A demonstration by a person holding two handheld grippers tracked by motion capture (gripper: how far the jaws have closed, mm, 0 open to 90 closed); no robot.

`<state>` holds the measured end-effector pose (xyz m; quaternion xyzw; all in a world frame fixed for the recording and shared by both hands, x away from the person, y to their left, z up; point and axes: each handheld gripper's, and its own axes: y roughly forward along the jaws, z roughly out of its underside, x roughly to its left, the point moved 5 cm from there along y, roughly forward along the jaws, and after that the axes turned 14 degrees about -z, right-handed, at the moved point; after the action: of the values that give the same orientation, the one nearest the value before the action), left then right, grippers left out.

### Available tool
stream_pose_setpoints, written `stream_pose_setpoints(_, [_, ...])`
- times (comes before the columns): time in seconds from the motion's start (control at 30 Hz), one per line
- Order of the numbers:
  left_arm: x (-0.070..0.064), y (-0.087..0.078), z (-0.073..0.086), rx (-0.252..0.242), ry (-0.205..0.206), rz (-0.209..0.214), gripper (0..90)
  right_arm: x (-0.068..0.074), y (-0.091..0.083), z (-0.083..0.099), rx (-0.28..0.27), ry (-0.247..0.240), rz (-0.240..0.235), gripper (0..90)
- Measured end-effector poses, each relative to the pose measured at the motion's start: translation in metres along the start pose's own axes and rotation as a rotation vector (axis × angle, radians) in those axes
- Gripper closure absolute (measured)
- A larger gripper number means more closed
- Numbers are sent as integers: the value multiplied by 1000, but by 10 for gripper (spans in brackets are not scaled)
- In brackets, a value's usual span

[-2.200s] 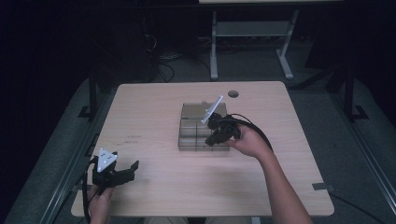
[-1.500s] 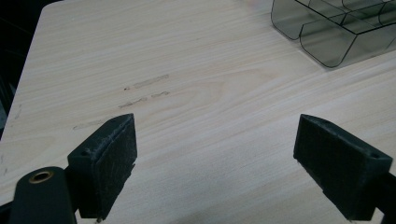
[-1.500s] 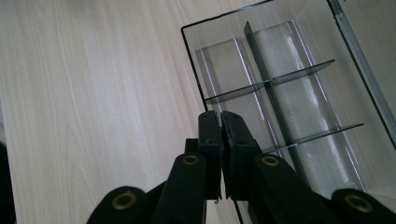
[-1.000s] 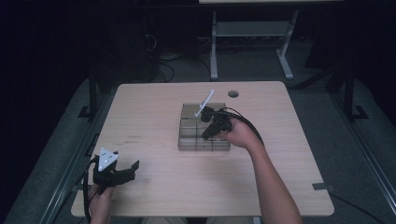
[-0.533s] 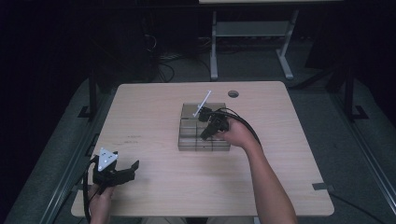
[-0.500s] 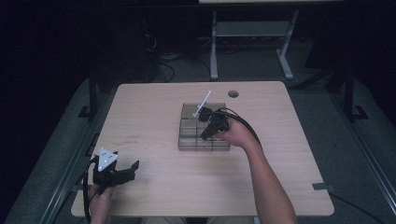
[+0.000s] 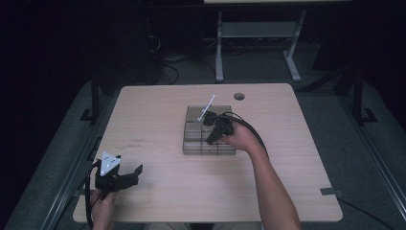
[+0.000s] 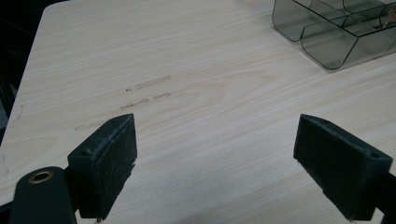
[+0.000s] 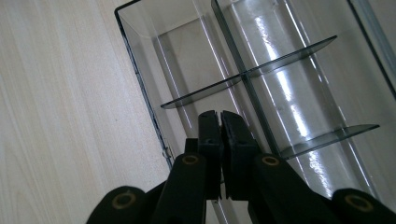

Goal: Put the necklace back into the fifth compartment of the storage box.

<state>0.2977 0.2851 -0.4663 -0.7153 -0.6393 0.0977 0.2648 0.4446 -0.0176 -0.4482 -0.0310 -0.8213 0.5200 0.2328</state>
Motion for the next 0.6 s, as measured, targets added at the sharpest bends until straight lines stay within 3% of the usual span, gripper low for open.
stream_pose_setpoints(0.6, [0,-1,-1,-9,-3,3,130,-6,13,-1,26,18,5,866])
